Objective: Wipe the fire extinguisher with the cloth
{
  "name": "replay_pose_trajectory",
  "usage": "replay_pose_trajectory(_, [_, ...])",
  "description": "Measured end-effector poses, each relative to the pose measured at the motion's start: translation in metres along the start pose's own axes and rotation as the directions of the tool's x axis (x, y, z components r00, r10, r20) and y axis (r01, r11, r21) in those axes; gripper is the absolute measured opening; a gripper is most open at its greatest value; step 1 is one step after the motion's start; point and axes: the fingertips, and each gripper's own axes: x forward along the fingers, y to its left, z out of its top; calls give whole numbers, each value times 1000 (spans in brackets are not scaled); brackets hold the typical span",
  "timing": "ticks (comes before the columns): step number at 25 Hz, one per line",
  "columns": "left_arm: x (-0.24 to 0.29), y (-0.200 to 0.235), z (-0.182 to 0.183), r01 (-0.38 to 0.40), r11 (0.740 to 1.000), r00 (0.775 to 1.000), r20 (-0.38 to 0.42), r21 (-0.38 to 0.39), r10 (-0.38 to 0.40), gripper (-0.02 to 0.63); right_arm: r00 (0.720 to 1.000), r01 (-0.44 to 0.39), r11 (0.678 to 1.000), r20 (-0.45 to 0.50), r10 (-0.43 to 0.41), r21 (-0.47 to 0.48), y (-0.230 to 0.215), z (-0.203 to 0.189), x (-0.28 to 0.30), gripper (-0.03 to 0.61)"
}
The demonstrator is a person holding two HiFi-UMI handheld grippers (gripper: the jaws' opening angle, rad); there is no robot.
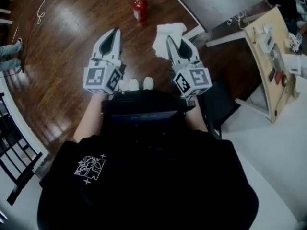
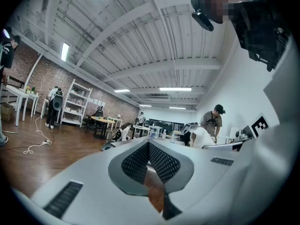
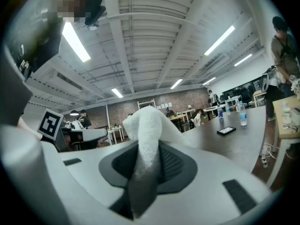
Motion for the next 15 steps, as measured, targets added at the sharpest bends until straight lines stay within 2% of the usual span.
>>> replay_pose_trajectory(9, [26, -5, -12, -21, 1000, 1000, -12, 10, 22, 0, 999, -36, 999, -30, 36, -5, -29, -11, 11, 118])
replay_pose_trajectory(15, [47, 16, -16, -55, 998, 998, -18, 11, 56, 0, 995, -67, 998, -68, 66, -12, -44, -18, 36, 118])
